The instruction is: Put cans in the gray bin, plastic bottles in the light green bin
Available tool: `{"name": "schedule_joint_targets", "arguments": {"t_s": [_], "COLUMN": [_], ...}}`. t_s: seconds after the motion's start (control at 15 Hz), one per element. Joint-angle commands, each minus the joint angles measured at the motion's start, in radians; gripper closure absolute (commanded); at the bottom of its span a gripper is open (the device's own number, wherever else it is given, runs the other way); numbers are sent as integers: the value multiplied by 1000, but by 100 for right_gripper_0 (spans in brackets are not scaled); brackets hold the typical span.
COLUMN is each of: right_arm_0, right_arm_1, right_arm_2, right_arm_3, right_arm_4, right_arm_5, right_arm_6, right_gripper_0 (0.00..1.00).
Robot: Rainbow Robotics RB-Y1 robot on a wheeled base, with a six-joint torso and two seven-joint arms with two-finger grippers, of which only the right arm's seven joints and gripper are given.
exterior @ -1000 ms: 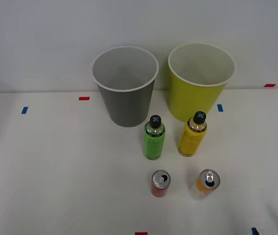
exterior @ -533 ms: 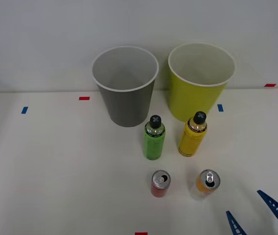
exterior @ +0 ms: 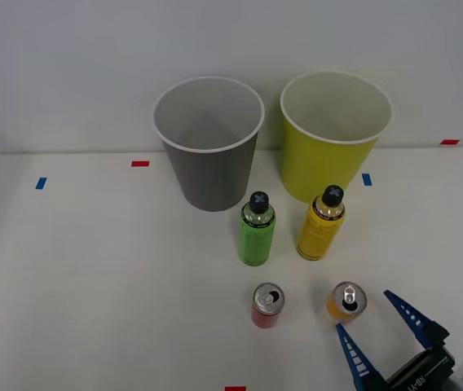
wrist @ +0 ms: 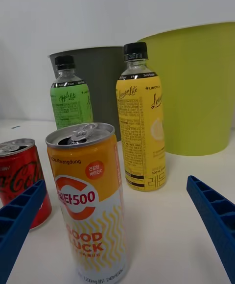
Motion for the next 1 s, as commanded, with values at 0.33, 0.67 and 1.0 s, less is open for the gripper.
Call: {"name": "schedule_joint_targets", "arguments": {"t_s": [0.33, 0.67, 1.0], "right_arm_0": [-54, -64, -57], "right_arm_1": [1, -8, -17], "right_arm_2": [18, 32, 32], "right_arm_3": [-50, -87, -87], "right_arm_4": [24, 24, 23], "right_arm_5": [117, 163, 163], "right_arm_6": [1, 0, 1], "right_gripper_0": [0, 0, 8]}}
